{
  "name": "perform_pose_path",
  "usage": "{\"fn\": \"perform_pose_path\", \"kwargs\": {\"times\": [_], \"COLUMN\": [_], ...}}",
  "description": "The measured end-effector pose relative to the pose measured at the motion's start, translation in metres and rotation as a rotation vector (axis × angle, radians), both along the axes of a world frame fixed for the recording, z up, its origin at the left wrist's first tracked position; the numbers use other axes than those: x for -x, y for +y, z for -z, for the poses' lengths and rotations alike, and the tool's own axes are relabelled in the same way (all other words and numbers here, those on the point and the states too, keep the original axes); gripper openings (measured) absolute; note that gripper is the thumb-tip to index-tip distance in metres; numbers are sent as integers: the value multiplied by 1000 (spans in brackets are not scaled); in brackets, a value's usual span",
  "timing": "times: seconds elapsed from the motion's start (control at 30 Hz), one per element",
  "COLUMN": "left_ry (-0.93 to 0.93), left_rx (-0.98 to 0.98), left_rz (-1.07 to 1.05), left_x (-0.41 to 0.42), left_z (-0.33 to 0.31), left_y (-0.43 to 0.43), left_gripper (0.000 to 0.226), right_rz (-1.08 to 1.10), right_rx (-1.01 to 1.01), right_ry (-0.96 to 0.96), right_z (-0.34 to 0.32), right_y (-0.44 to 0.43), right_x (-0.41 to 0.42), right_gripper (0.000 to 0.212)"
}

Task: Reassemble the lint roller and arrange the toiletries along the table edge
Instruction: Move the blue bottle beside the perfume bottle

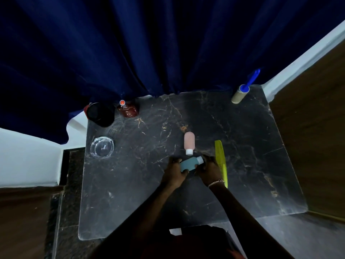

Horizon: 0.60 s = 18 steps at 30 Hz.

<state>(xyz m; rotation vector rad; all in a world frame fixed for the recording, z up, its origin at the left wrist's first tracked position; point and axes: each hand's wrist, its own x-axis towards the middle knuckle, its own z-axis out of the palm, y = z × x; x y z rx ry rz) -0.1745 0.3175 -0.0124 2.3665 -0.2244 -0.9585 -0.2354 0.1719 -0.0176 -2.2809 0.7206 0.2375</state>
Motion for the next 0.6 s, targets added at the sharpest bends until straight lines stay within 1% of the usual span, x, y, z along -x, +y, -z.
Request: {"fn": "perform_pose_path", "kwargs": {"times": [0.1,0.2,0.33,0.47,0.53,0.6], "left_ry": [-1,15,7,39,34,-4], "left_rx": [7,50,123,234,280,305], "left_rz": [-53,-142,-187,-262,-280,-268], "left_x": [2,3,4,3,-1,-7], "left_z": [3,6,6,2,0,-6], "left_y": [-3,-2,3,19,29,41], "left_gripper": [49,45,40,38,39,40], "right_rz": [-52,-60,-78,7,0,-30], "right_rx": [-32,-40,-53,-134,-134,-107], "right_ry": [29,35,14,-20,-56,-72], "right_z": [0,-2,-3,-5,-6,-10], "right_y": [-6,-10,-10,-2,5,15], "right_x": [0,1,4,10,12,11], "right_gripper": [61,60,55,45,40,39]}}
